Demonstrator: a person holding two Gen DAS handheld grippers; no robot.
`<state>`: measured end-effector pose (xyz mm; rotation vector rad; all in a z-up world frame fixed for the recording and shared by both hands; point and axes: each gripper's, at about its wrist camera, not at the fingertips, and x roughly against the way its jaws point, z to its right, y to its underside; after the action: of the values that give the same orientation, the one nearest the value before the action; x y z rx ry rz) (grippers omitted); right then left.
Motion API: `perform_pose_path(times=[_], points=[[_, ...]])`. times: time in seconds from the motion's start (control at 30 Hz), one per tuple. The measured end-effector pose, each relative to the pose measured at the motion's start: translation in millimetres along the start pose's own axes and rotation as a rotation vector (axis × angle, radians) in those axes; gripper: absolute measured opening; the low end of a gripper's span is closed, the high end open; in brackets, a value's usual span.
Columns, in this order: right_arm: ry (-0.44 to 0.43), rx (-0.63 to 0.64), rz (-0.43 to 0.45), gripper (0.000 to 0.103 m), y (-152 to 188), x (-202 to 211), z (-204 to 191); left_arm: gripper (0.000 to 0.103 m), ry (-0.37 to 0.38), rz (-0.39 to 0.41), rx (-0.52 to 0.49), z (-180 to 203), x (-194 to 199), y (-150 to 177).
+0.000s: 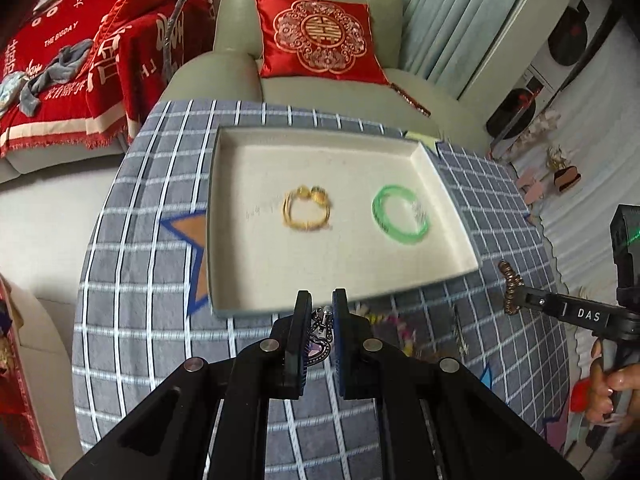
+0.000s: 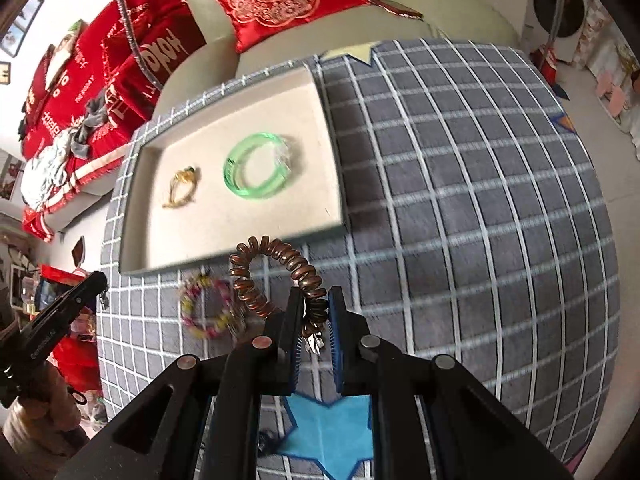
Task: Organize jewelry
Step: 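Lower both items into the tray and open both tools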
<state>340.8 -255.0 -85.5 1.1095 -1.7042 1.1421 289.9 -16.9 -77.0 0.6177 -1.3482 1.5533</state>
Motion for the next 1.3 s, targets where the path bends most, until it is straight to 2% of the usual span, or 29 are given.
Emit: perform_pose_path(times=[0.33, 0.47, 0.7, 1.0, 1.3], points=[[-0.023, 0.016, 0.015, 0.013, -59.2, -26.2, -14.9, 0.025, -0.047, 0.022, 0.025, 1.5, -34.5, -45.5], [-0.017, 0.029, 0.024, 0.013, -85.0, -41.7, -19.7, 0.025, -0.086, 0.008, 0.059, -3.4, -54.7, -59.6], [0.004, 0.065, 0.045, 0.013, -124.4, -67.9, -29.4, 0.025, -0.172, -0.008, 0.053, -7.4, -82.4, -75.5], [0.038, 0.105, 0.027, 0.013, -143.9, -97.6, -35.1, 0.025, -0.255, -0.036, 0.020, -6.8, -108.1, -79.2], [0.059, 0.116, -0.003, 0.014, -148.5, -119.8, -35.3, 0.025, -0.299, -0.051, -0.011, -2.7, -121.7, -75.5]])
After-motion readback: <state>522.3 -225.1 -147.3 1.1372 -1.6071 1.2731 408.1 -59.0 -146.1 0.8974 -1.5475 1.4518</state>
